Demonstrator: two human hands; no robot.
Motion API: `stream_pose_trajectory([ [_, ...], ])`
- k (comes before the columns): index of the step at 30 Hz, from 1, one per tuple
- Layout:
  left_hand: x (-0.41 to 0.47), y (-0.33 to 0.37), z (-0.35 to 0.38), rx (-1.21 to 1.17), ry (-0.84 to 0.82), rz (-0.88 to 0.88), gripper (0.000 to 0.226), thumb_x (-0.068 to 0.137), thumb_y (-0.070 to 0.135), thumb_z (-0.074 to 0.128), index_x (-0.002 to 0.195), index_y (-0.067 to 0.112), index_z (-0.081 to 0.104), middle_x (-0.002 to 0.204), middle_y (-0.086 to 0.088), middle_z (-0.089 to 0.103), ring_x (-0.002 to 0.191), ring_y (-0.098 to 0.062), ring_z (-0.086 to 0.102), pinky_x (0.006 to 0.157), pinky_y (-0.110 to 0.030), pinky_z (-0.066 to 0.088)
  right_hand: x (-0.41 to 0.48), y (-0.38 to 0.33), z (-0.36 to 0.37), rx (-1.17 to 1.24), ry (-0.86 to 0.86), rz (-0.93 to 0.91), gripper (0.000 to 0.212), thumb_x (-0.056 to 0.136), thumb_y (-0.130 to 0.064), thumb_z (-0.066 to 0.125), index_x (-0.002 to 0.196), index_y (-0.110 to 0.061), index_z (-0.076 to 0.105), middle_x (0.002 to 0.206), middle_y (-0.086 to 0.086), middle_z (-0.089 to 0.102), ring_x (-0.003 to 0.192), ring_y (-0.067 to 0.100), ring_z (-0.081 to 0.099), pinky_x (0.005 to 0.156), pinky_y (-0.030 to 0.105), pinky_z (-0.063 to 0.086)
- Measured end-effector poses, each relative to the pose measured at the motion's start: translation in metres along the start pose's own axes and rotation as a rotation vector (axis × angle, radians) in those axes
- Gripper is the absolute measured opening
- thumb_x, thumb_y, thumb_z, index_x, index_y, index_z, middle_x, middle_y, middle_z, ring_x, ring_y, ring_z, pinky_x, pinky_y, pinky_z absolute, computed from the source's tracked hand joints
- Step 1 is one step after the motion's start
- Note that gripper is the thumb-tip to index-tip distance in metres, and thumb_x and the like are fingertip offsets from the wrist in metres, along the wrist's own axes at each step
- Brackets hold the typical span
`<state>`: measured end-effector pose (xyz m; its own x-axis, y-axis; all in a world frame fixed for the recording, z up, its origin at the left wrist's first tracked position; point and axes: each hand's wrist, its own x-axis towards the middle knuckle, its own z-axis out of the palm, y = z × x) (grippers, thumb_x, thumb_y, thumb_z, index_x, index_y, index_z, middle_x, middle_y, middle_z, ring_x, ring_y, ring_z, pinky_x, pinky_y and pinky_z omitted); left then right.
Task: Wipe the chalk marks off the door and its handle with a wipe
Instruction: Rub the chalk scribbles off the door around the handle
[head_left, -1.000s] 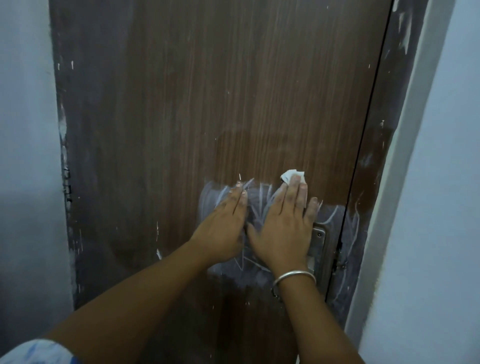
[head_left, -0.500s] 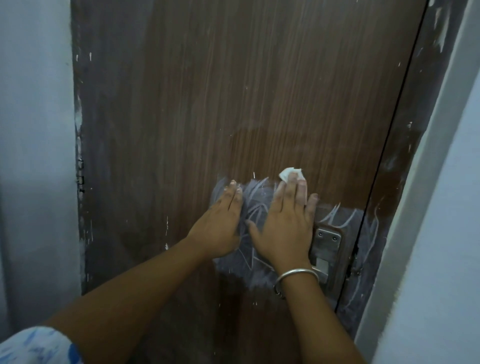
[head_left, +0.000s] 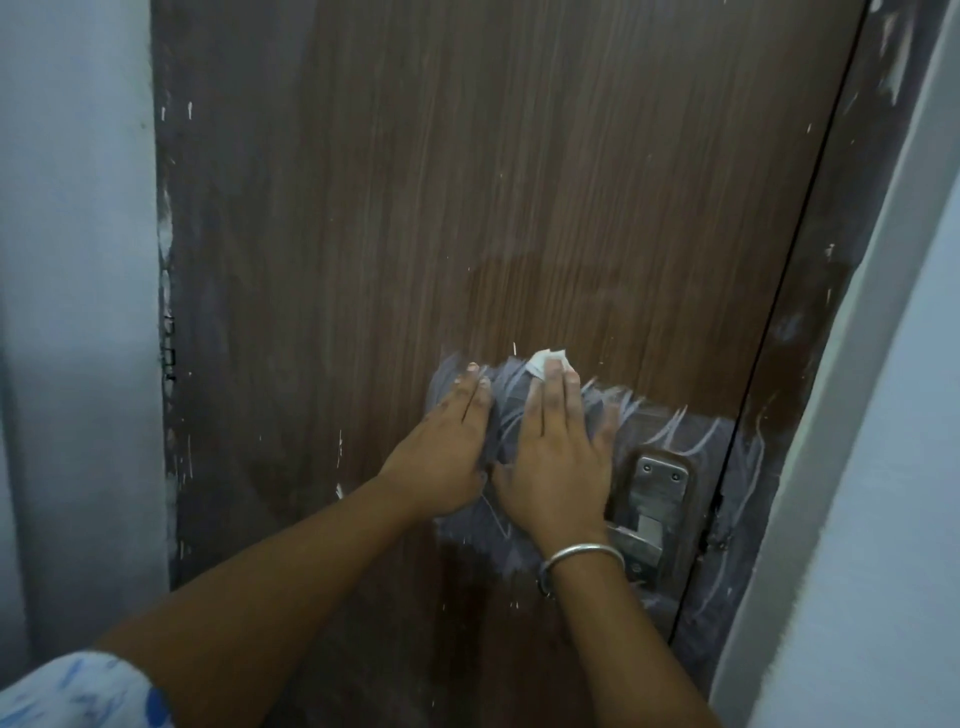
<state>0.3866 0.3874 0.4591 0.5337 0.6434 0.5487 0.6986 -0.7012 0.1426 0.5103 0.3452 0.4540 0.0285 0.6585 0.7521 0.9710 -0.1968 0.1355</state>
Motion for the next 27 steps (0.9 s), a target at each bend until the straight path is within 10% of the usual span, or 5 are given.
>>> stream_pose_trajectory([
  [4,-0.001,0.0,0.0,-0.009,-0.009,0.001,0.081,0.086,0.008,0.047,0.146,0.004,-0.008,0.156,-0.012,-0.01,0.144,-0.018,-0.01,0.119,-0.033,0.005,0.001,-0.007,-0.003,0.052,0.039,0.166,0.103,0.076,-0.049,0.061,0.147,0.003,0.007,0.155,0.022,-0.006,0.143,0.034,-0.007,0.109,0.051,-0.02],
  [9,0.002,-0.001,-0.011,-0.211,0.146,0.017,0.069,0.082,0.002,0.049,0.145,0.006,0.021,0.148,-0.01,0.033,0.136,-0.014,0.03,0.111,-0.023,0.026,0.015,-0.027,0.004,0.041,-0.058,-0.068,0.103,0.077,-0.044,0.059,0.146,-0.002,-0.005,0.154,0.022,-0.014,0.142,0.035,-0.014,0.112,0.055,-0.012],
  [14,0.007,0.01,-0.023,-0.901,0.264,-0.218,0.033,0.086,0.002,0.056,0.113,0.022,0.055,0.108,0.008,0.059,0.107,-0.005,0.054,0.087,-0.016,0.044,0.013,-0.028,0.011,0.053,-0.05,-0.054,0.104,0.08,-0.044,0.056,0.145,-0.004,-0.014,0.153,0.016,-0.024,0.141,0.029,-0.023,0.112,0.055,-0.014],
  [17,0.013,0.022,-0.027,-1.028,0.247,-0.243,0.046,0.087,-0.003,0.053,0.128,0.017,0.05,0.11,0.009,0.06,0.101,0.005,0.056,0.088,-0.015,0.046,0.013,-0.025,0.011,0.055,-0.039,-0.078,0.092,0.081,-0.041,0.053,0.147,-0.004,0.002,0.153,0.014,-0.023,0.14,0.027,-0.025,0.112,0.054,-0.014],
  [27,0.026,0.055,-0.012,-0.455,0.172,-0.223,0.042,0.093,0.021,0.04,0.132,0.006,0.044,0.138,-0.009,0.037,0.126,-0.024,0.038,0.106,-0.034,0.031,-0.004,0.002,0.006,0.176,0.0,-0.146,0.082,0.091,-0.039,0.041,0.148,-0.008,-0.007,0.156,0.013,-0.013,0.142,0.023,-0.019,0.117,0.039,-0.01],
])
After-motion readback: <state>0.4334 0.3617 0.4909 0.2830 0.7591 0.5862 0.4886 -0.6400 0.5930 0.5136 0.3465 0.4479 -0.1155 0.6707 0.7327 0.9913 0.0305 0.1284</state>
